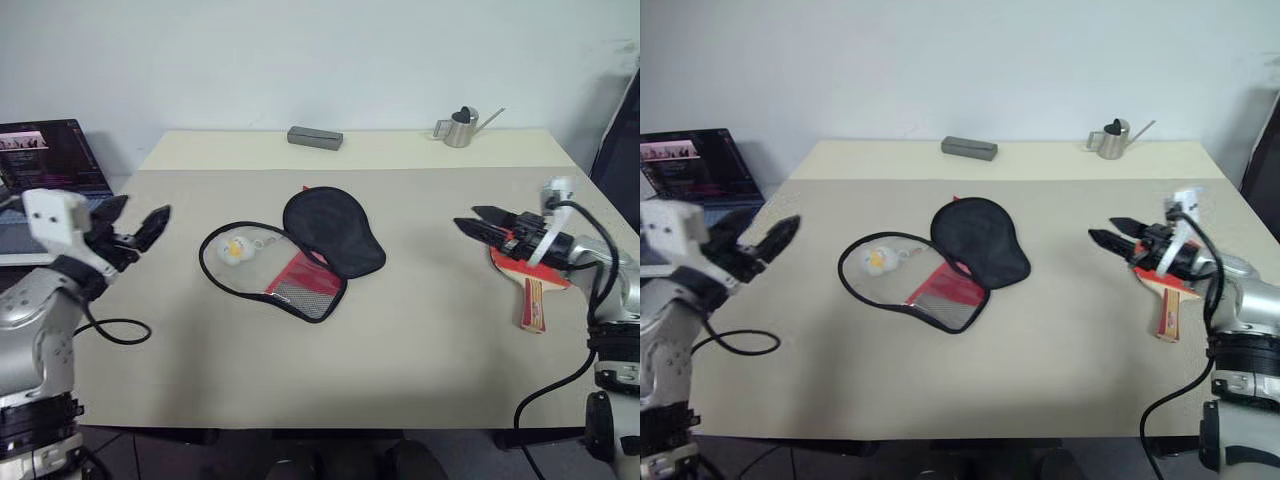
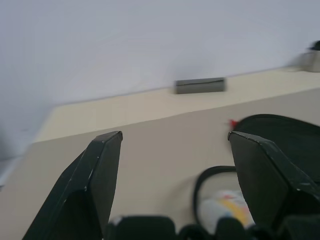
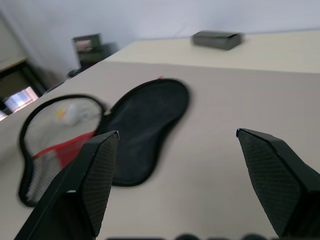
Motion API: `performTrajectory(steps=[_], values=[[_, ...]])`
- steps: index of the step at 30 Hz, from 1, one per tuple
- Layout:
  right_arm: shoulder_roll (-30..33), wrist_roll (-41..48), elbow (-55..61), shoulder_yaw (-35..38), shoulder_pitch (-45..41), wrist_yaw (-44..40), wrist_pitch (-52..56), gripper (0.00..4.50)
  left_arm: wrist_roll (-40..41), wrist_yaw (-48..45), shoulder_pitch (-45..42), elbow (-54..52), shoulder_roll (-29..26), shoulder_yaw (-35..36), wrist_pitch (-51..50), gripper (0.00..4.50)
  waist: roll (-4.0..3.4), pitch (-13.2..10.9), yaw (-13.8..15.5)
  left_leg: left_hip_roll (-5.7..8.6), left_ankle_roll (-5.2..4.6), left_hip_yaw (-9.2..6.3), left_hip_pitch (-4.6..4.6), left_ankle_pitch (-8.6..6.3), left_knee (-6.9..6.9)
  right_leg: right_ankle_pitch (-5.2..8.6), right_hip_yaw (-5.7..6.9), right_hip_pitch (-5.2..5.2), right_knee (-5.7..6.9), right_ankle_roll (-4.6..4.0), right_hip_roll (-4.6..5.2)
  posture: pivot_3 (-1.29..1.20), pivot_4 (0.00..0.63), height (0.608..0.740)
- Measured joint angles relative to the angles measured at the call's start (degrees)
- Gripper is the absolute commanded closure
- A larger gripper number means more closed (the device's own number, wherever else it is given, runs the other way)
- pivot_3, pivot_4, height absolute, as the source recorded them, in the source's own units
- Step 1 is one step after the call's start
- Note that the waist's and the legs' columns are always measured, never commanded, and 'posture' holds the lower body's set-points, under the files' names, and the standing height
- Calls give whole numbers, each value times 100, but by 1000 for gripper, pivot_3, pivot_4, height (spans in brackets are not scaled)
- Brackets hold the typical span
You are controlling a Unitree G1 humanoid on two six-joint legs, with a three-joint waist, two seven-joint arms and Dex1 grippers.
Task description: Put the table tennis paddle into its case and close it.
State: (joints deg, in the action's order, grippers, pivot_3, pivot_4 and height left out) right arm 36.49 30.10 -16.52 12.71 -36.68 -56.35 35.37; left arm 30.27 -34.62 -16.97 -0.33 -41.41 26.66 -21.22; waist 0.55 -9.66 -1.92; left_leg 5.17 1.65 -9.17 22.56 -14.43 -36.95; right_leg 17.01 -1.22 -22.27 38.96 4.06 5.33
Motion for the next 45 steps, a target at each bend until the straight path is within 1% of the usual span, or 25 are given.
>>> performTrajectory(steps=[2,6,11,17,20,24,29,33,36,41,45], values=[[-142,-18,38,-195,-63,9,26,384,26,-196,-118,9,1,-191,-109,796,0,0,-16,-1,4,0,0,2,1,0,-2,-3,0,0,-1,0,150,740],[-660,-285,-39,-727,-482,184,-104,384,21,-468,-472,168,11,-495,-149,796,0,0,-73,-2,13,-2,-1,7,1,-2,-1,-5,3,-3,-4,0,150,740],[-1195,-758,-749,-1109,-1073,552,-383,384,-17,-615,-756,544,121,-685,-105,796,1,0,-88,1,18,-6,3,10,0,-2,2,-7,0,-3,-3,0,150,740],[-1416,-1322,-1825,-1460,-1571,713,-512,384,-11,-1113,-796,547,138,-1065,-134,796,1,0,-105,1,20,-7,11,11,1,-2,3,-16,1,-3,-3,0,150,740],[-1527,-1493,-2107,-1601,-1793,636,-630,384,38,-1473,-796,503,68,-1171,-274,796,0,0,-133,1,20,-8,12,11,2,-2,2,-19,2,-3,-4,0,150,740],[-1723,-1761,-2533,-1690,-2085,665,-955,384,128,-1900,-688,242,-109,-1269,-456,796,0,0,-177,1,20,-5,12,11,3,-2,-3,-25,3,-3,-4,0,150,740],[-2128,-2142,-3280,-1834,-2368,820,-1529,384,132,-1852,-650,250,-97,-1208,-480,796,0,0,-187,0,22,-5,13,12,2,-3,-6,-33,8,-4,-6,0,150,740],[-2548,-2414,-4154,-1839,-2778,1225,-2035,384,153,-1715,-642,252,-80,-1076,-491,796,0,0,-217,1,25,-5,14,13,4,-3,-9,-38,10,-4,-6,0,150,740],[-2749,-2526,-4768,-1822,-3030,1601,-2358,384,159,-1667,-609,252,-73,-1046,-496,796,1,0,-245,2,26,-7,17,14,3,-3,-8,-38,9,-4,-6,0,150,740],[-2851,-2680,-5470,-1627,-3223,2200,-2651,384,163,-1598,-575,251,-52,-1040,-497,796,1,0,-253,2,26,-8,18,14,3,-3,-8,-39,9,-4,-6,0,150,740],[-2964,-2759,-5773,-1562,-3239,2481,-2716,384,163,-1580,-513,223,-41,-1039,-497,796,0,0,-304,2,27,-6,18,14,4,-3,-10,-39,11,-5,-6,0,150,740]])
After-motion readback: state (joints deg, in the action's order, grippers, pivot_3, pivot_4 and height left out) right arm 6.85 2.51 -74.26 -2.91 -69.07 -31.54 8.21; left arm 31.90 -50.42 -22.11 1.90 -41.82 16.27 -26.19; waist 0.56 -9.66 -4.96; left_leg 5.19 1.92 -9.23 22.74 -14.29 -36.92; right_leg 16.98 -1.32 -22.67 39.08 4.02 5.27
